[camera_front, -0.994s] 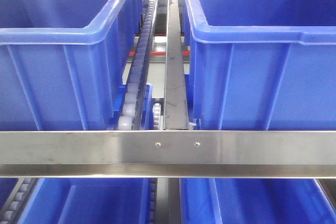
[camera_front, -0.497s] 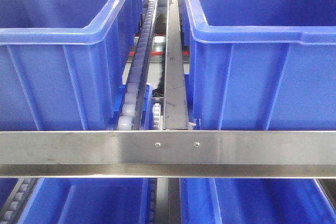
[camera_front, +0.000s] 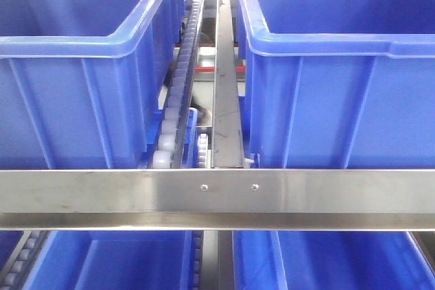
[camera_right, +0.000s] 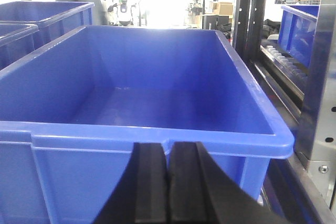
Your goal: Pick and sort blue part to right shelf
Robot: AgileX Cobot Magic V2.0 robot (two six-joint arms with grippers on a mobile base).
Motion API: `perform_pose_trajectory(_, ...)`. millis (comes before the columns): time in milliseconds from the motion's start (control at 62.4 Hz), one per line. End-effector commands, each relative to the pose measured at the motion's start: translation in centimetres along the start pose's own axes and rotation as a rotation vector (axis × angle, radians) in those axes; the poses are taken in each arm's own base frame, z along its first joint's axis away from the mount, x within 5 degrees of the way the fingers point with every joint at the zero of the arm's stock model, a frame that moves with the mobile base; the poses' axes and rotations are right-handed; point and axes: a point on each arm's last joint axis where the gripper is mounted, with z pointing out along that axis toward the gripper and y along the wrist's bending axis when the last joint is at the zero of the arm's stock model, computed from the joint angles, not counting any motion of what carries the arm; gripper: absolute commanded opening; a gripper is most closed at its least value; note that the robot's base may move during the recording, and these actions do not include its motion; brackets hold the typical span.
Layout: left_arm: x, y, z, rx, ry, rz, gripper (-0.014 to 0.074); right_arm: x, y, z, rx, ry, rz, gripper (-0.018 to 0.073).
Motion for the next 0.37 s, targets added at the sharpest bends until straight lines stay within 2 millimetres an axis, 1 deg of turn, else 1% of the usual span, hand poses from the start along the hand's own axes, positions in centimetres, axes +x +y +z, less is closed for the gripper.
perform_pose_trajectory(0, -0.23, 0.06, -0.16, -0.003, -0.091, -0.017, 0.0123, -1.73, 0.06, -0.28, -0.002, -0.137, -0.013, 0.0055)
perform_pose_trajectory(353, -0.23, 0.06, -0.16, -0.003, -0.091, -0.017, 0.0124, -1.73, 0.06, -0.28, -0.002, -0.137, -0.013, 0.0055)
